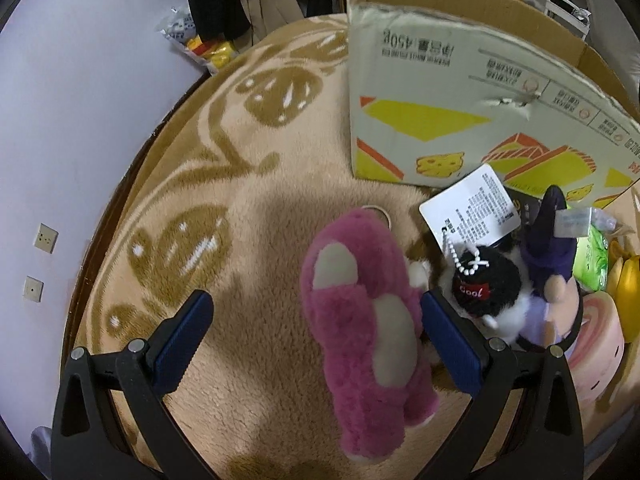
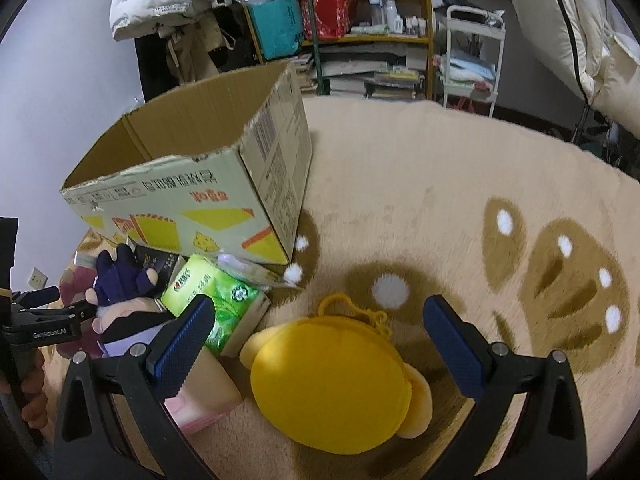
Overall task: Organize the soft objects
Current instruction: 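Lower the left tool onto the pink plush bear while the right tool lowers onto the yellow plush bear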
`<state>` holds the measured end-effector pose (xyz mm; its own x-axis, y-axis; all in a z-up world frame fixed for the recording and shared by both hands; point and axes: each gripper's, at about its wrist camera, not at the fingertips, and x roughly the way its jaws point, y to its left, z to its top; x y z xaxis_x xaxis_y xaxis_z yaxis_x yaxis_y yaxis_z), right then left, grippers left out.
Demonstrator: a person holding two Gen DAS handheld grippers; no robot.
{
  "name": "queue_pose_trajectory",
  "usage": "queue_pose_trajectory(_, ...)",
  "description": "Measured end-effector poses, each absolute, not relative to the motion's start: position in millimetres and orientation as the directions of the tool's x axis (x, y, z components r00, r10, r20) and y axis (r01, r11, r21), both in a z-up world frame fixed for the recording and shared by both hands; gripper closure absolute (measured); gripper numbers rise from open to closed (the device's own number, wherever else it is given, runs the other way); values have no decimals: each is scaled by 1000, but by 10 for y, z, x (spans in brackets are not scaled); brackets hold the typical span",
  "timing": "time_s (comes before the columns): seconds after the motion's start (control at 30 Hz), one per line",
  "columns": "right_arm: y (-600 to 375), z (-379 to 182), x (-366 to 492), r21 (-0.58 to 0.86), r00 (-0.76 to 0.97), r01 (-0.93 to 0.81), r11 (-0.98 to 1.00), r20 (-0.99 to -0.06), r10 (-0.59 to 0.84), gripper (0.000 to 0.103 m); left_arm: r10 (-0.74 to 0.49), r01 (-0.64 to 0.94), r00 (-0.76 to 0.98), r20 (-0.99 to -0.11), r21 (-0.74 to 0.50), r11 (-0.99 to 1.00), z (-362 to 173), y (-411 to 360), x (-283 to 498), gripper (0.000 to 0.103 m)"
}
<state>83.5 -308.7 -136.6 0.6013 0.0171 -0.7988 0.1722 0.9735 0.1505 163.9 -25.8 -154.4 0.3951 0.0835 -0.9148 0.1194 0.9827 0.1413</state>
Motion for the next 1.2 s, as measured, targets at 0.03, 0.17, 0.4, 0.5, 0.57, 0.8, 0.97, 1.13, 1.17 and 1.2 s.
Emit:
queue_pose_trajectory(0.03,-3084,-1379,840,152,596,173,973,-803,20,0,77,122,385,-920,133,984,-1558,-253,1643,1)
queue_pose_trajectory(0.17,-3088,-1451,864,153,561,181,971,-827,26,0,82,127,367,-927,137,982,-1600,-264,1642,1)
queue_pose_trajectory(0.4,-3105,-1553,902,170,513,191,967,-857,50,0,95,135,343,-935,149,979,-1686,-277,1629,2)
queue_pose_trajectory(0.5,-3127,-1601,923,177,492,198,964,-869,58,0,102,142,333,-938,157,977,-1733,-288,1650,6)
queue_pose_trajectory(0.57,-3147,-1621,933,187,481,203,961,-874,68,0,95,144,326,-940,149,978,-1748,-292,1648,9)
queue_pose_trajectory(0.8,-3275,-1693,857,216,454,246,945,-887,85,11,40,175,321,-946,101,979,-1768,-313,1619,30)
queue_pose_trajectory(0.97,-3313,-1775,896,247,437,242,938,-891,122,18,21,205,337,-941,95,974,-1741,-370,1556,49)
queue_pose_trajectory(1.13,-3251,-1794,920,214,432,227,950,-897,99,18,23,227,353,-935,110,968,-1723,-432,1524,59)
queue_pose_trajectory(1.17,-3242,-1797,922,216,433,228,950,-896,100,18,24,227,354,-935,111,967,-1719,-437,1524,59)
queue_pose_trajectory(1.2,-3238,-1802,922,218,434,228,949,-895,101,18,25,225,357,-934,112,968,-1709,-444,1509,60)
